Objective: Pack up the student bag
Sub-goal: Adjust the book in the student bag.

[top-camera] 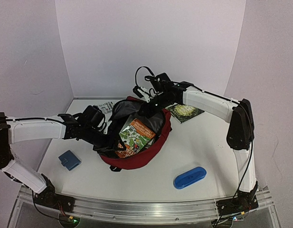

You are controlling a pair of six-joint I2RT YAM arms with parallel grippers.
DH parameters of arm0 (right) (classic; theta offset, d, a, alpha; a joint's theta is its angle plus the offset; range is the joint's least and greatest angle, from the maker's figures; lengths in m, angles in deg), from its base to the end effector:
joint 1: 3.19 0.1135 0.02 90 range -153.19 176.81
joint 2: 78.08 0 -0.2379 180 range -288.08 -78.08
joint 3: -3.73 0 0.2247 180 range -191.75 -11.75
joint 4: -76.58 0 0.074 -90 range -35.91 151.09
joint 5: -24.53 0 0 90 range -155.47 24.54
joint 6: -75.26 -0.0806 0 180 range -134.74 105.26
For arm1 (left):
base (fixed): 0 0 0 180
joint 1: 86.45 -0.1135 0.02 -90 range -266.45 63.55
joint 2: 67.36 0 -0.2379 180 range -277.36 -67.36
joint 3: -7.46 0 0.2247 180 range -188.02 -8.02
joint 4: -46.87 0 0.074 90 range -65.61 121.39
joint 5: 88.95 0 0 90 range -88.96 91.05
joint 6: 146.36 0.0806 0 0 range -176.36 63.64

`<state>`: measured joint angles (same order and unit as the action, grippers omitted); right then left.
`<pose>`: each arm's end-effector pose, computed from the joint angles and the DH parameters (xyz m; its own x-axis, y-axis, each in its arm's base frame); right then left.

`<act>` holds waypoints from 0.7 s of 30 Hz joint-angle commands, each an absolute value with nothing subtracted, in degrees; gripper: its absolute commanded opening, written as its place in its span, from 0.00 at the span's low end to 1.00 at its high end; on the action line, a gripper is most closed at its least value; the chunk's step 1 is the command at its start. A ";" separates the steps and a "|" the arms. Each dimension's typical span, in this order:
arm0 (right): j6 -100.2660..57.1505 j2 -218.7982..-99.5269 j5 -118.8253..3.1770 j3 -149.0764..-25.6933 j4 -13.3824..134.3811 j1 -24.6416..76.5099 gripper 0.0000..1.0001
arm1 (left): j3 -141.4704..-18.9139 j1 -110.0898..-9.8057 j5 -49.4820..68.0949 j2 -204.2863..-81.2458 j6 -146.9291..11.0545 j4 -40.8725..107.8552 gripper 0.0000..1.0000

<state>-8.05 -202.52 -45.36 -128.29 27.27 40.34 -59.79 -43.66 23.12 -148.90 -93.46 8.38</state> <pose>0.3354 0.3569 0.2397 -0.3823 -0.5140 -0.7679 -0.8833 0.4473 0.1404 0.1942 -0.2211 0.1749 -0.9464 0.1144 -0.3020 0.2826 0.7456 -0.6035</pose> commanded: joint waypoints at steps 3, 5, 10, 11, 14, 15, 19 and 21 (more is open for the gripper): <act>-9.57 -197.63 -42.39 -127.92 28.43 40.84 0.00 | -57.33 -43.36 17.95 -153.34 -96.90 10.73 0.76; -9.67 -197.53 -42.21 -127.85 28.41 40.84 0.00 | -58.20 -43.19 16.93 -155.90 -97.17 11.36 0.79; -10.04 -197.69 -41.87 -127.85 28.49 40.92 0.00 | -62.34 -40.30 17.60 -161.91 -94.60 13.15 0.80; -10.14 -197.70 -41.70 -127.84 28.49 40.93 0.00 | -63.00 -39.69 18.33 -162.51 -94.28 14.55 0.80; -10.42 -197.70 -41.16 -127.93 28.49 41.01 0.00 | -64.40 -39.10 19.37 -162.92 -93.78 18.31 0.78; -10.58 -197.66 -41.00 -127.98 28.50 41.02 0.00 | -64.75 -39.12 19.30 -162.71 -93.52 19.15 0.78; -11.15 -197.37 -39.91 -128.03 28.49 41.29 0.00 | -67.01 -39.09 19.51 -162.36 -90.90 21.64 0.74; -11.43 -197.27 -39.22 -128.11 28.49 41.42 0.00 | -68.94 -39.12 19.67 -163.24 -89.65 22.08 0.73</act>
